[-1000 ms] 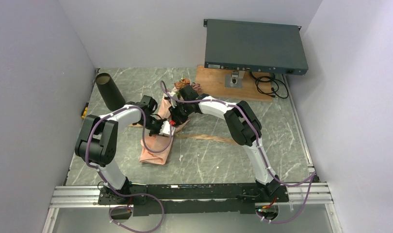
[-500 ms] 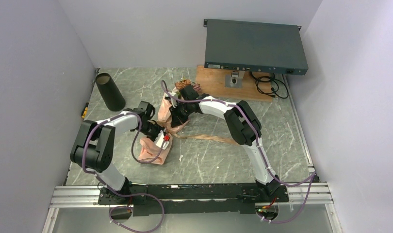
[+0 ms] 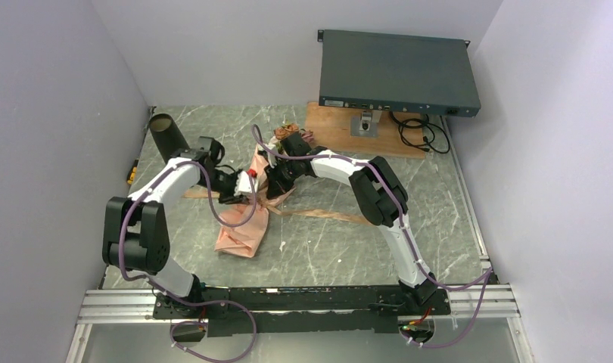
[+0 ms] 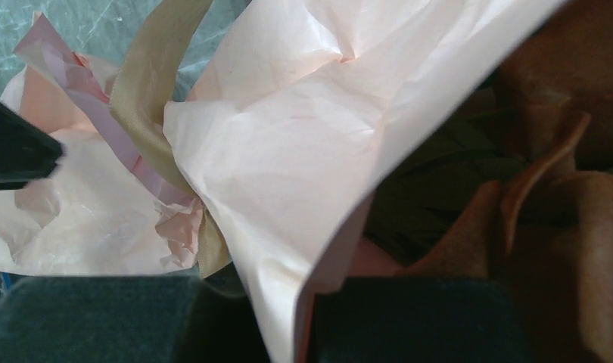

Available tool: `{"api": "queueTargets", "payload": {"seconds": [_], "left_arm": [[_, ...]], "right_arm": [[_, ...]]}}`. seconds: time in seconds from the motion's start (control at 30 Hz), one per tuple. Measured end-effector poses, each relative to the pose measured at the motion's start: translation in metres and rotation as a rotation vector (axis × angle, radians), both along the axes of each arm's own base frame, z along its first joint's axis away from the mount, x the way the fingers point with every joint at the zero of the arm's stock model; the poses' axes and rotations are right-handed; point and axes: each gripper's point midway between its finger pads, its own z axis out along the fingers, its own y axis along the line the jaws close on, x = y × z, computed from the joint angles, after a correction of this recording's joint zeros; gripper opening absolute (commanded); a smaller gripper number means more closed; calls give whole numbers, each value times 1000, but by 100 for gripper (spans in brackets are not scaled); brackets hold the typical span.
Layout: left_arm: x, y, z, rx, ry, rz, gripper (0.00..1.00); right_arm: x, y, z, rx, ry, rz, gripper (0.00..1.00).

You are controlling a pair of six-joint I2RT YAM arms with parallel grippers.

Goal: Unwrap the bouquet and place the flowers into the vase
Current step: Untie the ribbon from the wrapping paper.

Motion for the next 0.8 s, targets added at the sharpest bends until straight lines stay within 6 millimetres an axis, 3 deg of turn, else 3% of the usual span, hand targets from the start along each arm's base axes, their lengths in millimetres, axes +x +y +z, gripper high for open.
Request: {"api": "queueTargets", "payload": {"seconds": [0.1, 0.23, 0.3, 0.53, 0.63, 0.7, 0.73, 0.77, 0.8], "left_arm": [[16, 1, 23, -50, 20, 118, 42], [33, 9, 32, -75, 40, 225, 57], [39, 17, 24, -69, 65, 265, 62], [58, 36, -17, 3, 91, 323, 57], [64, 40, -35, 32, 113, 340, 50], [65, 43, -47, 55, 131, 348, 39], [65, 44, -51, 65, 141, 352, 27], [64, 45, -54, 73, 149, 356, 8], [63, 45, -54, 77, 155, 361, 0]], "right_arm": [[0, 0, 0, 2, -1, 0, 8], [0, 0, 0, 4, -2, 1, 8], [0, 0, 0, 4, -3, 1, 7], [0, 0, 0, 6, -5, 1, 7], [0, 0, 0, 7, -7, 1, 7], [0, 0, 0, 7, -7, 1, 5], [0, 0, 0, 7, -7, 1, 4], [0, 0, 0, 7, -7, 1, 3], [0, 0, 0, 7, -7, 1, 1]]}}
